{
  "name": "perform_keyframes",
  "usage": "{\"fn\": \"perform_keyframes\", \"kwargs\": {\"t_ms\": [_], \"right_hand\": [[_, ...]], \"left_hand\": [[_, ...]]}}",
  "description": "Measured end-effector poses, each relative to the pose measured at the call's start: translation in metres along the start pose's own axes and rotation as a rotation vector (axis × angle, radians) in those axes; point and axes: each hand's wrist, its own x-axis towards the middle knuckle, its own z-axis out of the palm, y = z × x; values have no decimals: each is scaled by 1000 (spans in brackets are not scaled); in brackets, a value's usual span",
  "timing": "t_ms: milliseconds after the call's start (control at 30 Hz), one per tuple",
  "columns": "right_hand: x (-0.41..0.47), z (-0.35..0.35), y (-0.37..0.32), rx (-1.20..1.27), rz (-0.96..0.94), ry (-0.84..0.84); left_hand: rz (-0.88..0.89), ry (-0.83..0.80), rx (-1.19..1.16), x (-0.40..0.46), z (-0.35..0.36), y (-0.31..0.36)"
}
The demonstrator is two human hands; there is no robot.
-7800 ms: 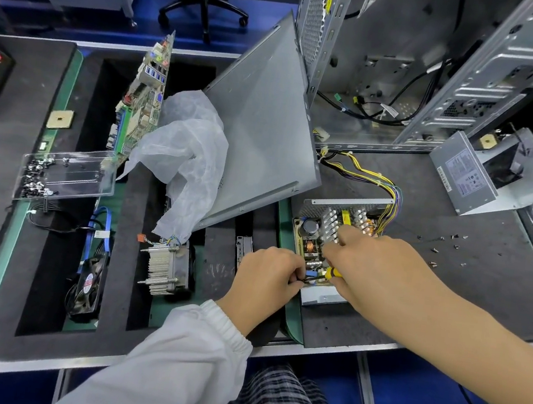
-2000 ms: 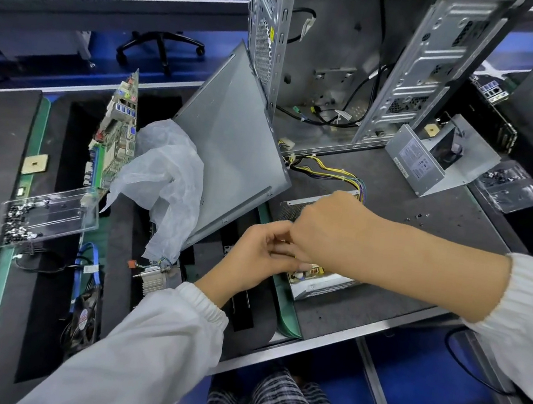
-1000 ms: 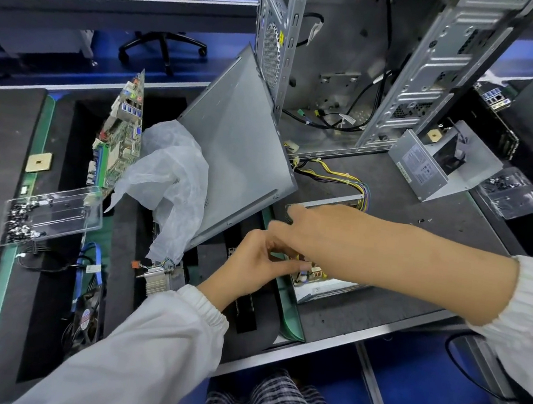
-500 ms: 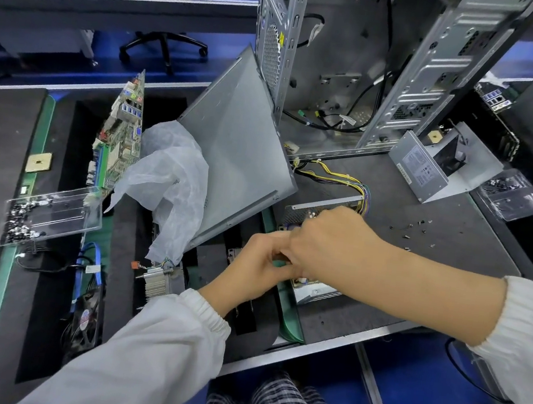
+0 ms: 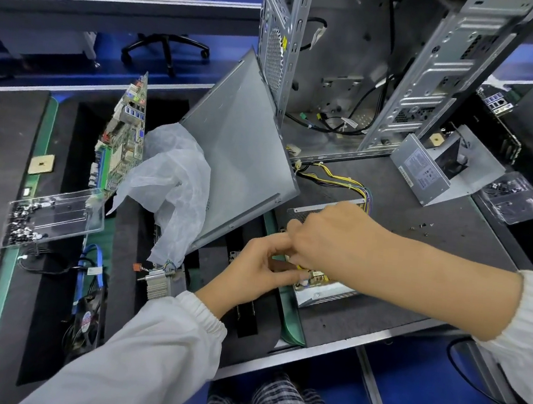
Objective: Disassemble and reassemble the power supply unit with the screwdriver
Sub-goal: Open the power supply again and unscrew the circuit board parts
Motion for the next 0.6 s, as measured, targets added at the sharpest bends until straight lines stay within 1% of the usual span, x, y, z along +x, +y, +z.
{"fn": "perform_keyframes", "kwargs": {"t_ms": [100, 200, 300, 367, 433, 533, 600], "right_hand": [[3, 0, -5, 8, 6, 2], [4, -1, -1, -24, -4, -14], [0, -1, 3, 31, -64, -104], [-1, 1, 2, 33, -114, -108], [-1, 1, 2, 1, -119, -106], [4, 4, -4, -56, -116, -76], [7, 4, -10, -56, -83, -68]], "left_hand": [[41, 39, 15, 1, 2, 1], [31, 7, 10, 3, 2, 2], [15, -37, 43, 4, 1, 1], [-15, -85, 43, 3, 0, 0], [-19, -105, 39, 3, -2, -1], [22, -45, 0, 2, -6, -1], [76, 12, 52, 3, -3, -1]]}}
